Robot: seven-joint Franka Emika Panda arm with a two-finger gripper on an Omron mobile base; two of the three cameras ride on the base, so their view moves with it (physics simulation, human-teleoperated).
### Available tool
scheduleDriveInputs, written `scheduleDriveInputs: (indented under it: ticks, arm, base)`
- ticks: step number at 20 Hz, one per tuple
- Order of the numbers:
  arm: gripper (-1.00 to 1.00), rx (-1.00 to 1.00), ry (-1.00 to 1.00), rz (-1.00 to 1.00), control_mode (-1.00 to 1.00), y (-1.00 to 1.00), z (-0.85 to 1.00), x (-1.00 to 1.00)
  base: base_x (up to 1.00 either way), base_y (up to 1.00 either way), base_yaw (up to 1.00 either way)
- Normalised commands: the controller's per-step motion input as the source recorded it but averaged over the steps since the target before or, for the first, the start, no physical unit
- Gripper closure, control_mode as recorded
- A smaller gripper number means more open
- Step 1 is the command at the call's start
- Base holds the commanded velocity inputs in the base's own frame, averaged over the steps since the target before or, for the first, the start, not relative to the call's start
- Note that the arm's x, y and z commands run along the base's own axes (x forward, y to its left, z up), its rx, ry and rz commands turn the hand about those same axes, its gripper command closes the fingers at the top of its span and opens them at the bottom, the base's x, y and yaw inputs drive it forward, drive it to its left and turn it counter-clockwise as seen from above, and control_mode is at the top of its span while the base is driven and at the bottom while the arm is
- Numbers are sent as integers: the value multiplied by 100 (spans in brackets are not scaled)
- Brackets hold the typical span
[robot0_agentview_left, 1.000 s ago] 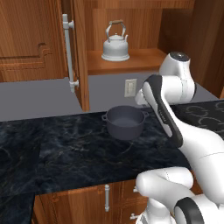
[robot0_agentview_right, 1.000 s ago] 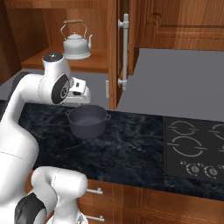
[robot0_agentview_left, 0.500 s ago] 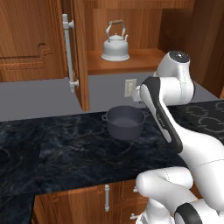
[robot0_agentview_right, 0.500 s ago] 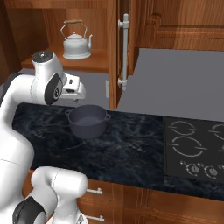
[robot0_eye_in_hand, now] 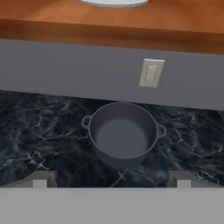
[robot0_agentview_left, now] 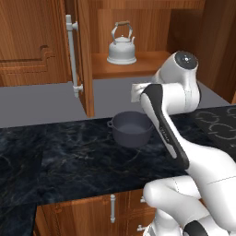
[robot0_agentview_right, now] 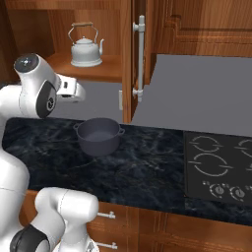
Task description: Pick the kettle from the cabinet and place it on a stove burner. Then pick the pot from the counter and place it on another stove burner. Finally, turn both burners on.
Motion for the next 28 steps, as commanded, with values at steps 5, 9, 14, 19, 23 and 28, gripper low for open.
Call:
scheduleDriveInputs:
  ticks: [5,9,14,19,23,28]
  arm:
    - [-100,1,-14,0,-100,11,37,0]
    - [-100,1,-13,0,-100,6,36,0]
    - [-100,3,-14,0,-100,2,35,5]
    - [-100,1,-16,0,-100,8,30,2]
    - [-100,2,-16,0,-100,8,26,4]
    - [-100,5,-10,0,-100,1,31,8]
  base:
    - [0,0,0]
    - [0,0,0]
    - [0,0,0]
    - [0,0,0]
    - [0,0,0]
    - [0,0,0]
